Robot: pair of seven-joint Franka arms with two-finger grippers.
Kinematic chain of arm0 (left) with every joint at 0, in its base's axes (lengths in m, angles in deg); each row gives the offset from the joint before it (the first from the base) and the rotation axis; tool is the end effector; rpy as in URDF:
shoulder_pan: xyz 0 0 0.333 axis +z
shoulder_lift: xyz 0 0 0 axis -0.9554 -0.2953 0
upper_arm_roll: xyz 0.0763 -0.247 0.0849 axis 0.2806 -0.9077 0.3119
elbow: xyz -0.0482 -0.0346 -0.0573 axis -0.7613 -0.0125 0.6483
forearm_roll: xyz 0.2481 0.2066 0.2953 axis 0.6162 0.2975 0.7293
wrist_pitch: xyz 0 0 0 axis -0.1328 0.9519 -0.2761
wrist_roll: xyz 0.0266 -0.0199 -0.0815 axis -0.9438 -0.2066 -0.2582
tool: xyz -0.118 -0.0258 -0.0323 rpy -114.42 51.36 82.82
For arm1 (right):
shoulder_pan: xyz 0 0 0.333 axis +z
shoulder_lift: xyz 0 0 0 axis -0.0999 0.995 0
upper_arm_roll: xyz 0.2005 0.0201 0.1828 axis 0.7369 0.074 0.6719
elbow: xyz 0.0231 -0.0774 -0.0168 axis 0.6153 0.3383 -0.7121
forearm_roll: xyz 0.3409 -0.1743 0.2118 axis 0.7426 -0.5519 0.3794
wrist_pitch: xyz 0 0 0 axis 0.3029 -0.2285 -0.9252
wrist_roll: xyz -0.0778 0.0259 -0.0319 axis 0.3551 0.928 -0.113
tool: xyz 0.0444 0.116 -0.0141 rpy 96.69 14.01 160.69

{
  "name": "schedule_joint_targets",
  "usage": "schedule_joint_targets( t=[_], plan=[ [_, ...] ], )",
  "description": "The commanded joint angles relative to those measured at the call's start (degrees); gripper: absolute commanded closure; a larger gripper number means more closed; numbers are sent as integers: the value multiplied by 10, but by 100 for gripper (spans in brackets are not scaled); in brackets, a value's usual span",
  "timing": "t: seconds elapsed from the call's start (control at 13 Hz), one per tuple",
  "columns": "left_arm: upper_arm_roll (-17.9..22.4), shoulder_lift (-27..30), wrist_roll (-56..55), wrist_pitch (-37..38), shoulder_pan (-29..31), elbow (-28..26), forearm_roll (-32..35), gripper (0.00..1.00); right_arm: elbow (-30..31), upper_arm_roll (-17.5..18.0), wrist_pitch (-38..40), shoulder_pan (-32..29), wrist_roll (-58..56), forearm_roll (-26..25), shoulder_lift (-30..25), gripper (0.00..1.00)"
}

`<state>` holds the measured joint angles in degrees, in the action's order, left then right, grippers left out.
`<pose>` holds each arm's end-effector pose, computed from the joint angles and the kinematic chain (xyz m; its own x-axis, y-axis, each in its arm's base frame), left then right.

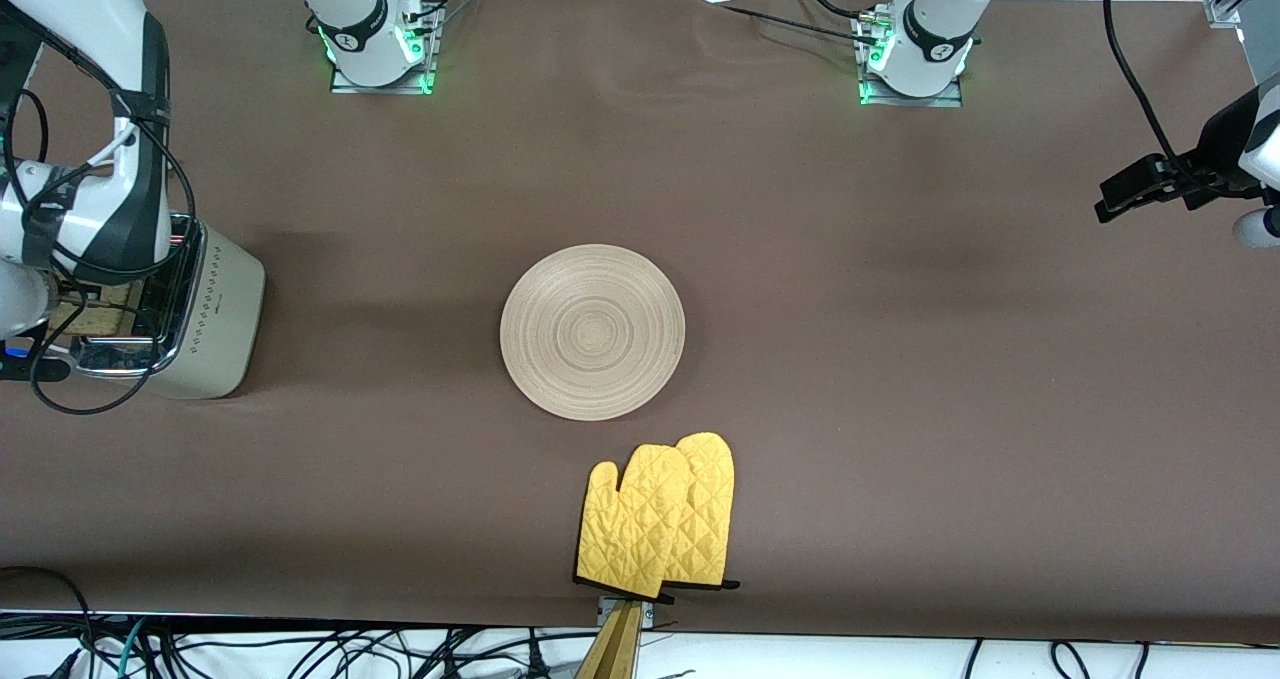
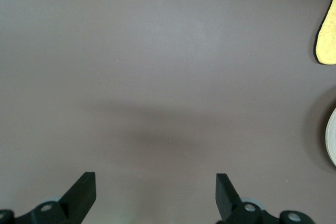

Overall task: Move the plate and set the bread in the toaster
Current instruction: 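Lower the bread slice into a toaster slot with the right gripper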

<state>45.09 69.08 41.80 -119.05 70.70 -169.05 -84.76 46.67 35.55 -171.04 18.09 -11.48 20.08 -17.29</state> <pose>0.6031 -0.0008 0.5578 0.9799 0.1876 -0.0680 0.1869 -0.9822 -0.0164 0.6578 -0.1617 0.3382 0.9443 -0.1513 -0.2922 0.0471 -0.8168 0.5750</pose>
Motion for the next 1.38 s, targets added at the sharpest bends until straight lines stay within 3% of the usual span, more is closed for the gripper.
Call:
schedule_joint_targets(
  t=[0.0,0.69,0.77,0.85,0.92,1.31],
  plan=[
    [0,-7,12,10,2,17,7,0,18,-2,-13,6,15,4,-1,100],
    [16,-6,11,15,5,35,9,0,39,-2,-35,7,27,51,13,100],
    [16,-5,11,15,6,35,9,0,37,-2,-35,7,26,51,13,50],
    [16,-5,11,15,7,35,9,0,35,-2,-35,7,20,51,12,11],
    [16,-5,11,16,7,35,9,0,34,-2,-35,7,17,51,8,0],
    [16,-5,11,16,7,35,9,0,-7,-3,-5,8,-40,51,-26,0]
  ],
)
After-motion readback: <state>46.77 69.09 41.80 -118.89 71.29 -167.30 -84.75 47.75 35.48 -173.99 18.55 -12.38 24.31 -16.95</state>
